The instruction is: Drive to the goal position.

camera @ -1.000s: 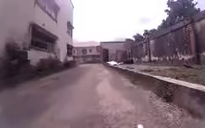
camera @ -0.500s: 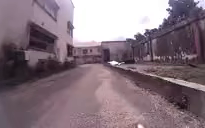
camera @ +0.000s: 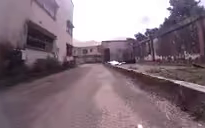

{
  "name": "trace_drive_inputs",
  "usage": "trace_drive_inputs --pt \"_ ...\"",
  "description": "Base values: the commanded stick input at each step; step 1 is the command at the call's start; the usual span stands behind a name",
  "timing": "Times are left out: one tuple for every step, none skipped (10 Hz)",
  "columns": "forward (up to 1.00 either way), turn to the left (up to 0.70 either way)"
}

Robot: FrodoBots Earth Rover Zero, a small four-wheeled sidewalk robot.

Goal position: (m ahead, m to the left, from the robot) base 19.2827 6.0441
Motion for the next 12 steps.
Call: trace_drive_inputs --pt "0.50 0.05" --pt "0.50 0.05" --pt "0.50 0.05" --pt "0.50 0.05" --pt "0.50 0.05" --pt "0.50 0.05" --pt "0.50 0.05" --pt "0.50 0.05" --pt "0.50 0.05" --pt "0.50 0.05" --pt "0.50 0.05" --pt "0.50 0.05"
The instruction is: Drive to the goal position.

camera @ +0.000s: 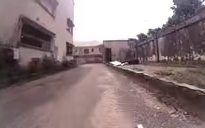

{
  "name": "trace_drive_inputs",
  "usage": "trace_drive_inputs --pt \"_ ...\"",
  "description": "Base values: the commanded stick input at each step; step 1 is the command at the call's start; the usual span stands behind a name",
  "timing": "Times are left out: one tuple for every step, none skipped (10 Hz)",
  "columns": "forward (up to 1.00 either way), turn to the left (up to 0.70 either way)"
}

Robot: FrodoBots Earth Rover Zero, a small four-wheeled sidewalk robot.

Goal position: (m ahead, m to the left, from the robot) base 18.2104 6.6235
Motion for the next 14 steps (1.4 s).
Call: trace_drive_inputs --pt "0.50 0.05" --pt "0.50 0.05" --pt "0.50 0.05" --pt "0.50 0.05" --pt "0.50 0.05" --pt "0.50 0.05" --pt "0.50 0.05" --pt "0.50 0.05" --pt "0.50 0.05" --pt "0.50 0.05" --pt "0.50 0.05" --pt "0.50 0.05" --pt "0.50 0.05" --pt "0.50 0.05"
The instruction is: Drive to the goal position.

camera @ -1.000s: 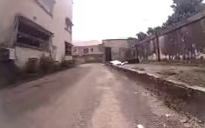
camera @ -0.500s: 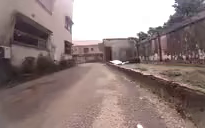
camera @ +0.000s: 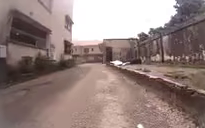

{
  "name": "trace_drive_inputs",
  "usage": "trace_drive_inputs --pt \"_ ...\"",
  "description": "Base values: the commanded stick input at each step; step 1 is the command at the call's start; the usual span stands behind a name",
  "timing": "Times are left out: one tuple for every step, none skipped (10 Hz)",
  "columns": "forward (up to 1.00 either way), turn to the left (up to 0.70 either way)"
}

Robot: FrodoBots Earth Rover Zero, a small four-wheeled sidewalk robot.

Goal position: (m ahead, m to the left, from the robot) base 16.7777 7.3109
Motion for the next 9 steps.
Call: trace_drive_inputs --pt "0.50 0.05" --pt "0.50 0.05" --pt "0.50 0.05" --pt "0.50 0.05" --pt "0.50 0.05" --pt "0.50 0.05" --pt "0.50 0.05" --pt "0.50 0.05" --pt "0.50 0.05"
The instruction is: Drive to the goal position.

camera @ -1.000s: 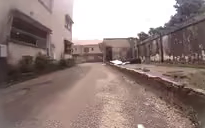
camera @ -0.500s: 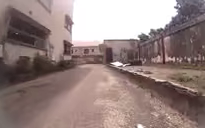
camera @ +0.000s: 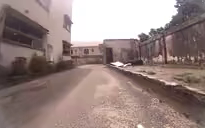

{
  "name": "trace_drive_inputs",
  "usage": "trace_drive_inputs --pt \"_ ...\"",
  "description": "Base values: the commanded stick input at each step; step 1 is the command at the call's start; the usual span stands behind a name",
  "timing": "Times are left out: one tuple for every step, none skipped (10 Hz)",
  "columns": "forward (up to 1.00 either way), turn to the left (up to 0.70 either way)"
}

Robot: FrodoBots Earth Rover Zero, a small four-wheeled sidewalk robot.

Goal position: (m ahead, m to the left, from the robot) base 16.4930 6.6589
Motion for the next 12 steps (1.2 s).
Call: trace_drive_inputs --pt "0.50 0.05" --pt "0.50 0.05" --pt "0.50 0.05" --pt "0.50 0.05" --pt "0.50 0.05" --pt "0.50 0.05" --pt "0.50 0.05" --pt "0.50 0.05" --pt "0.50 0.05" --pt "0.50 0.05" --pt "0.50 0.05" --pt "0.50 0.05"
